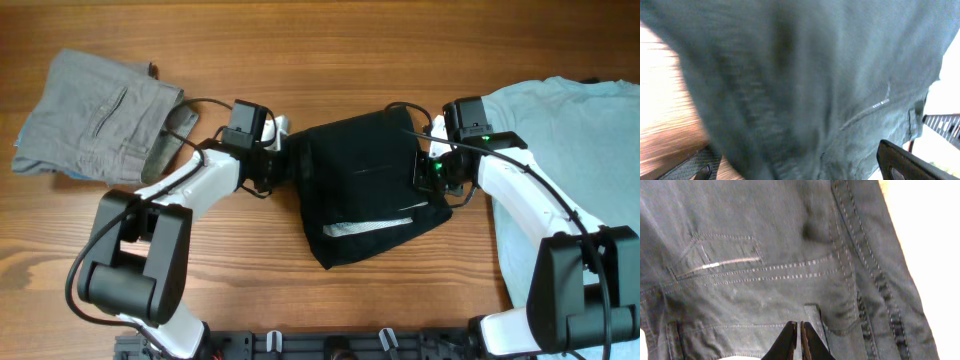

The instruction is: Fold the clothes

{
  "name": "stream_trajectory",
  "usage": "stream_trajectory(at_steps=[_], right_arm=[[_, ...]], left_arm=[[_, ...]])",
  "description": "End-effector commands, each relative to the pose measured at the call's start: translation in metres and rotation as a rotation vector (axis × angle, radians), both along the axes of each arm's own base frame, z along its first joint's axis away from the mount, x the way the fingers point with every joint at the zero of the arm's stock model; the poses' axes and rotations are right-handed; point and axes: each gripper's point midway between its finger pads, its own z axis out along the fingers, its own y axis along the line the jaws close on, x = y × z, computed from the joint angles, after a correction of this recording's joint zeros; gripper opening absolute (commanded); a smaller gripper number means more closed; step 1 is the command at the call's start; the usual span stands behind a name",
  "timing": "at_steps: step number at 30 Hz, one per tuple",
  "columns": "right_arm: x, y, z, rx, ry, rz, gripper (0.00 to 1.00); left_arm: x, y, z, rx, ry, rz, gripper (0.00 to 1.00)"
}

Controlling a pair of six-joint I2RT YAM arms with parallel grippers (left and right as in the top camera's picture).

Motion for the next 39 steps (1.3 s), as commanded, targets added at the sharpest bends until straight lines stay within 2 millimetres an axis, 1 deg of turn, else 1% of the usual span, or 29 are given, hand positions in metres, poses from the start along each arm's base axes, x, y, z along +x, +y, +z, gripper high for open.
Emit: stream_trajectory(at_steps=[1,3,5,8,9,10,11,12,13,14,15,16,18,21,23,24,26,28,31,33,34,36,39], right_arm=[[-0.004,-0.001,-0.014,-0.001,0.044,-0.005,0.09],[-0.007,-0.001,-0.021,-0.003,0.071,-0.012,0.08],[-0.007,-0.001,-0.027,0.001,0.093,-0.026,0.08],[-0.009,0.003,-0.033,0.020,0.114,-0.023,0.08],[-0.009,0.003,-0.034,0.023,0.119,-0.022,0.08],[-0.011,0.003,-0.037,0.021,0.131,-0.022,0.08],[-0.013,0.003,-0.039,0.019,0.143,-0.023,0.08],[-0.014,0.003,-0.040,0.018,0.148,-0.023,0.08],[-0.013,0.003,-0.041,0.019,0.148,-0.024,0.08],[-0.013,0.004,-0.040,0.028,0.148,-0.021,0.08],[-0.013,0.007,-0.037,0.045,0.146,-0.010,0.08],[-0.013,0.011,-0.033,0.067,0.139,0.016,0.08],[-0.006,0.023,-0.009,0.134,0.062,0.085,0.09],[0.008,0.026,0.025,0.153,-0.064,0.108,0.15],[0.011,0.027,0.038,0.157,-0.108,0.110,0.15],[0.010,0.026,0.040,0.157,-0.112,0.111,0.16],[0.005,0.023,0.038,0.141,-0.087,0.105,0.16],[0.001,0.016,0.033,0.099,-0.064,0.094,0.16],[-0.003,0.008,0.027,0.047,-0.043,0.081,0.18],[-0.006,0.003,0.025,0.018,-0.030,0.075,0.20],[-0.007,0.001,0.023,0.009,-0.019,0.073,0.22],[-0.009,0.001,0.018,0.006,-0.002,0.072,0.23],[-0.011,-0.008,0.001,-0.044,0.037,0.039,0.21]], left_arm=[[-0.036,-0.027,-0.018,-0.043,0.062,-0.152,0.99],[-0.049,-0.038,-0.021,-0.061,0.112,-0.177,0.98],[-0.055,-0.043,-0.026,-0.050,0.145,-0.164,0.95],[-0.047,-0.050,-0.026,-0.071,0.171,-0.086,0.95],[-0.045,-0.053,-0.026,-0.080,0.172,-0.068,0.90],[-0.043,-0.052,-0.028,-0.070,0.182,-0.039,0.85],[-0.040,-0.048,-0.031,-0.044,0.179,-0.018,0.86],[-0.035,-0.042,-0.032,-0.032,0.171,0.004,0.90],[-0.019,-0.029,-0.030,-0.040,0.140,0.036,0.92],[-0.008,-0.021,-0.027,-0.048,0.120,0.064,0.92],[0.009,-0.012,-0.019,-0.078,0.076,0.076,0.92],[0.020,-0.007,-0.011,-0.113,0.032,0.065,0.91],[0.041,0.000,0.009,-0.200,-0.069,0.021,0.93],[0.060,0.015,0.022,-0.195,-0.147,0.011,0.96],[0.070,0.024,0.030,-0.195,-0.158,0.027,0.97],[0.069,0.026,0.036,-0.212,-0.140,0.019,0.97],[0.056,0.022,0.039,-0.245,-0.069,0.000,0.97],[0.035,0.018,0.038,-0.263,-0.009,-0.054,0.95],[-0.016,0.017,0.025,-0.222,0.142,-0.162,0.98],[-0.042,0.013,0.019,-0.211,0.214,-0.209,0.98],[-0.054,0.008,0.013,-0.209,0.239,-0.224,1.00],[-0.063,0.001,0.002,-0.205,0.260,-0.214,1.00],[-0.071,-0.008,-0.013,-0.209,0.305,-0.144,1.00]])
